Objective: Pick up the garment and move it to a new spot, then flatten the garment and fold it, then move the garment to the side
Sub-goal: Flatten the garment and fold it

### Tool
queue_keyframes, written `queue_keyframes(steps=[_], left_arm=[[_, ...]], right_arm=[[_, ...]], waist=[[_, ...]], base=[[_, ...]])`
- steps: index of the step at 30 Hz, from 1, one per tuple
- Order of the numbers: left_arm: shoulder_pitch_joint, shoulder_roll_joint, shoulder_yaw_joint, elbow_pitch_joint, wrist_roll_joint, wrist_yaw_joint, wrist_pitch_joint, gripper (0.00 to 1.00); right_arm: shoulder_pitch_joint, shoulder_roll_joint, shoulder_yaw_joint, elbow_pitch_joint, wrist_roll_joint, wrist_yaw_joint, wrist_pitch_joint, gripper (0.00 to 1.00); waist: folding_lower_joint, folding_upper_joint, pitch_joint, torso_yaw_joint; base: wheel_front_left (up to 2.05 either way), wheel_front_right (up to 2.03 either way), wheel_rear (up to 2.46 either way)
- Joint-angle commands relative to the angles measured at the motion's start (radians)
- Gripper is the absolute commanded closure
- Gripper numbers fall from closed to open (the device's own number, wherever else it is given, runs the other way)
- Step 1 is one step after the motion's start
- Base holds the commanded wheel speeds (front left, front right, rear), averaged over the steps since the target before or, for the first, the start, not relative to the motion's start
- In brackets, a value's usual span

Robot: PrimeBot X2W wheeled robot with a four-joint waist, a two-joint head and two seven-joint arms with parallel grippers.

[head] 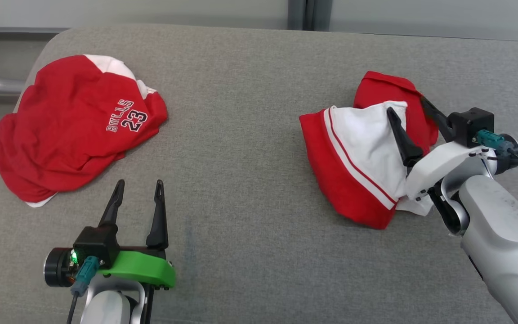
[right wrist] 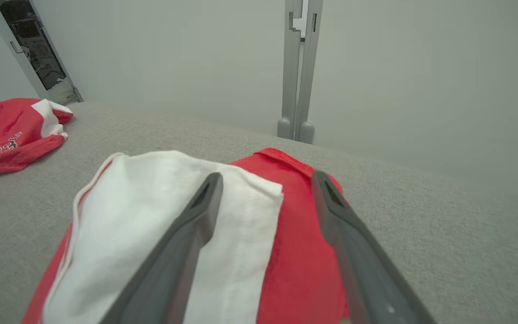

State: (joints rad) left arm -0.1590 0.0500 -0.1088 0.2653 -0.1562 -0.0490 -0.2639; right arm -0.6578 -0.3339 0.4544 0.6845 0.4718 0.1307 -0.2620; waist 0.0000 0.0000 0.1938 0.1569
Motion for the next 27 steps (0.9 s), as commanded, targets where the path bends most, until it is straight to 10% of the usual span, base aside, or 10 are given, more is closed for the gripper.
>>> queue_keyframes(steps=[1, 4, 6, 7, 27], left_arm=[[-0.018, 0.001, -0.006, 0.001, -0.006, 0.009, -0.001, 0.00], [-0.026, 0.001, -0.022, 0.004, -0.013, 0.015, -0.001, 0.00], [-0.025, 0.001, -0.025, 0.003, -0.017, 0.020, -0.001, 0.00], [-0.024, 0.001, -0.025, 0.004, -0.018, 0.022, -0.001, 0.00], [0.014, 0.001, -0.005, 0.020, -0.008, 0.014, -0.001, 0.00]], right_arm=[[-0.012, 0.000, 0.019, 0.031, 0.034, 0.000, 0.005, 0.00], [-0.026, 0.001, 0.074, 0.092, 0.110, 0.000, 0.017, 0.00], [-0.025, 0.001, 0.109, 0.106, 0.153, 0.000, 0.012, 0.89], [-0.025, -0.005, 0.123, 0.110, 0.169, 0.000, 0.010, 1.00], [0.067, -0.002, 0.088, -0.093, 0.168, 0.000, -0.004, 1.00]], waist=[[0.0000, 0.0000, 0.029, 0.034], [0.0000, 0.0000, 0.036, 0.052], [0.0000, 0.0000, 0.035, 0.056], [0.0000, 0.0000, 0.035, 0.056], [0.0000, 0.0000, -0.046, 0.007]], base=[[0.00, 0.00, 0.00], [0.00, 0.00, 0.00], [0.00, 0.00, 0.00], [0.00, 0.00, 0.00], [0.00, 0.00, 0.00]])
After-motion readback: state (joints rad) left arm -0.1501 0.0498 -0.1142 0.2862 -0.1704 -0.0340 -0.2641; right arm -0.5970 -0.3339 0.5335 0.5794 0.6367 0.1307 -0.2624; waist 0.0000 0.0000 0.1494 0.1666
